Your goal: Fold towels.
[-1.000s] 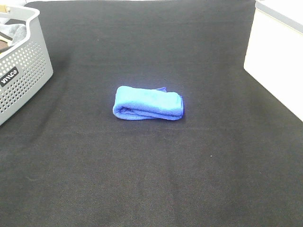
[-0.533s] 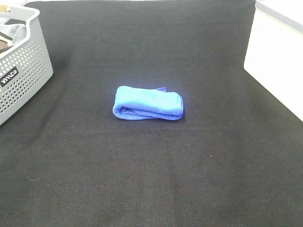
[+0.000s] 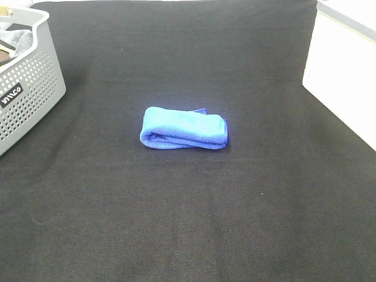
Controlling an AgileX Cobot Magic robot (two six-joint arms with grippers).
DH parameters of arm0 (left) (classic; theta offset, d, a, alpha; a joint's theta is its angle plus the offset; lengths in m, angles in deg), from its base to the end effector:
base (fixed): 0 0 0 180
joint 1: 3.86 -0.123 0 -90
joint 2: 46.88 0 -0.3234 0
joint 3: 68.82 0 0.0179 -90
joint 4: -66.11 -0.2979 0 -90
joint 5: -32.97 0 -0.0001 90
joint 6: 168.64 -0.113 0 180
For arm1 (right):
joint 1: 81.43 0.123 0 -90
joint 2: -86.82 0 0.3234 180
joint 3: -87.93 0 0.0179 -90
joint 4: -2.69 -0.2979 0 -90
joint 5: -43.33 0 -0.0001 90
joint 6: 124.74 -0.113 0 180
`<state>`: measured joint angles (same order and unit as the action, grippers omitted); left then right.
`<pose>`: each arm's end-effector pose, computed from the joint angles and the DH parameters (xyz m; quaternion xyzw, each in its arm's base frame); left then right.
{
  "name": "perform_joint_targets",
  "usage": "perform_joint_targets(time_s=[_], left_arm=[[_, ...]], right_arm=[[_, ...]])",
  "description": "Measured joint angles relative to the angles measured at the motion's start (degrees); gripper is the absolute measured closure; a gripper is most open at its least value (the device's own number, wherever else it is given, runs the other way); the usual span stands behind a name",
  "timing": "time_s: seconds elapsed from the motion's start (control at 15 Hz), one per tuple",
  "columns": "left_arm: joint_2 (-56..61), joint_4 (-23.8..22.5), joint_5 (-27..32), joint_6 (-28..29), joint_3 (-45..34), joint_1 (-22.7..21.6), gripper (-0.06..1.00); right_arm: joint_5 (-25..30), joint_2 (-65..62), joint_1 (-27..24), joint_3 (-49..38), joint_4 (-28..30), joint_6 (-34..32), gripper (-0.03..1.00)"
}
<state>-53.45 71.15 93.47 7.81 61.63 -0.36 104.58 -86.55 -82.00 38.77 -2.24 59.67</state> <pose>0.0163 -0.0097 0.2905 0.0539 0.8484 -0.0437 0.5248 0.0155 0.0084 0.2915 -0.0306 0.8515 0.0203 0.5231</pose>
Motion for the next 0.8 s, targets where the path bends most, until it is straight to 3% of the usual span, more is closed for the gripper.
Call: perform_joint_targets(time_s=[0.8], left_arm=[[0.0,0.0,0.0,-0.1,0.0,-0.1,0.26]], right_arm=[[0.0,0.0,0.0,0.0,0.0,0.0,0.36]])
